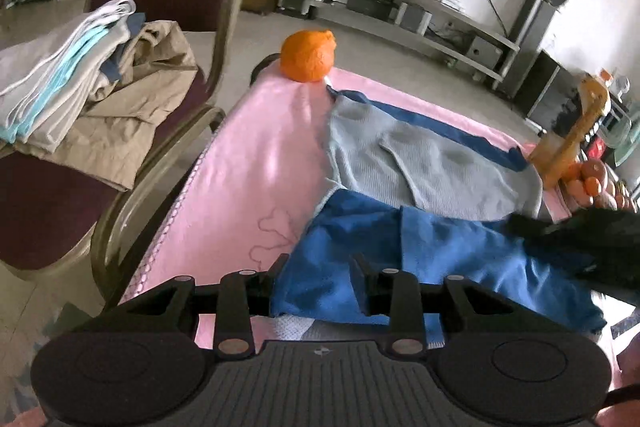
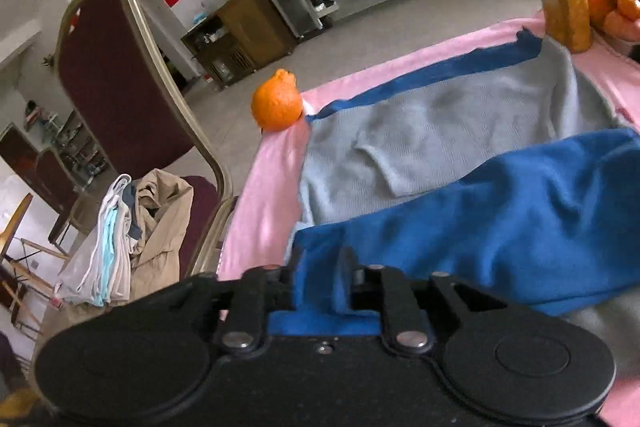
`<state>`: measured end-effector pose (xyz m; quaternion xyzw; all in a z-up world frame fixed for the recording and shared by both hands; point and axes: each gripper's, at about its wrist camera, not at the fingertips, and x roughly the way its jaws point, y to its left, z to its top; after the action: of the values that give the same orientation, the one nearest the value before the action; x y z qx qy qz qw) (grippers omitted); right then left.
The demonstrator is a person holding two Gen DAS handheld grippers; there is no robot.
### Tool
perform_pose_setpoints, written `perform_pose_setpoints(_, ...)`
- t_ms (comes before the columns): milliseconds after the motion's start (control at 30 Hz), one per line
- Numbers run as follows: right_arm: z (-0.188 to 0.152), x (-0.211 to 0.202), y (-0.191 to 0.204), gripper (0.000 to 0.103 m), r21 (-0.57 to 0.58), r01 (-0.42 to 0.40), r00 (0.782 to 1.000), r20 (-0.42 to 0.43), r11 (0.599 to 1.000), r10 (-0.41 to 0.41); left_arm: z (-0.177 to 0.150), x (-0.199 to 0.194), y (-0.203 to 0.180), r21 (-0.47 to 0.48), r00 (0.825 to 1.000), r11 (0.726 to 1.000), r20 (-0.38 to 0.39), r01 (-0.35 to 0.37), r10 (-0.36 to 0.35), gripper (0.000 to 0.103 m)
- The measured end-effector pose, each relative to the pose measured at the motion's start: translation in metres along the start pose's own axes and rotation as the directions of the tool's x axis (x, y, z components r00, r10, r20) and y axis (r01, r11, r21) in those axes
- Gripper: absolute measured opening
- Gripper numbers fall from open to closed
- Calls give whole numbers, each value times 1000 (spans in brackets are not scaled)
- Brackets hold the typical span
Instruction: Fold clothes
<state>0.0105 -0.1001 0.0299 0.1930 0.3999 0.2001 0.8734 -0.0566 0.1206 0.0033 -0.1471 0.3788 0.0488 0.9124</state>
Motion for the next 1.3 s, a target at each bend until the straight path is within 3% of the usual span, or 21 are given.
perform_pose_setpoints(233,28,-57,-94,47,47,89,994,58,995,-91,11,35,-25,36,989,997,-135,73,-67,47)
perform_pose_setpoints(333,38,-60,-152,47,171,72,996,35,983,-79,24,59,-40,54,972,993,-215,104,-90,52)
perform_pose_setpoints(467,33,-53,-216,47,400,-4,999,46,916,-16,32,97,-58,118,962,991,-272,58,-24,51)
perform_pose_setpoints(567,30,-53,-245,47,546,-17,999,46,838,-10,22,112,-52,57,953,995,-295,86,-65,49)
perform_pose_setpoints(600,31,-56,-248,47,550,-11,999,49,835,-19,20,116,-50,33,947,995,-311,94,-79,45)
perform_pose_setpoints(733,36,-55,-247,47,484,134,988,3,865,-154,18,117,-56,63,951,992,-296,113,-89,37)
perform_pose_setpoints(767,36,-53,-245,47,471,152,986,-13,869,-165,17,117,-58,74,953,990,-288,116,-90,30)
perform_pose_setpoints(867,36,-49,-244,47,453,152,987,-26,878,-157,13,113,-67,117,960,985,-265,124,-89,22)
perform_pose_setpoints(967,35,-52,-237,40,412,162,985,-8,897,-175,10,101,-75,186,977,976,-203,111,-73,3)
perform_pose_setpoints(1067,34,-52,-231,35,365,195,980,-29,910,-199,10,84,-82,226,992,970,-110,93,-69,1)
perform_pose_setpoints(1133,32,-44,-231,34,339,281,960,-103,898,-261,9,68,-83,224,995,971,-65,87,-74,1)
perform_pose_setpoints(1200,30,-37,-234,34,288,430,902,-165,855,-398,6,56,-84,221,997,973,-38,71,-64,2)
perform_pose_setpoints(1300,31,-36,-240,34,252,543,839,-189,801,-510,-7,64,-89,264,997,963,-47,-46,60,3)
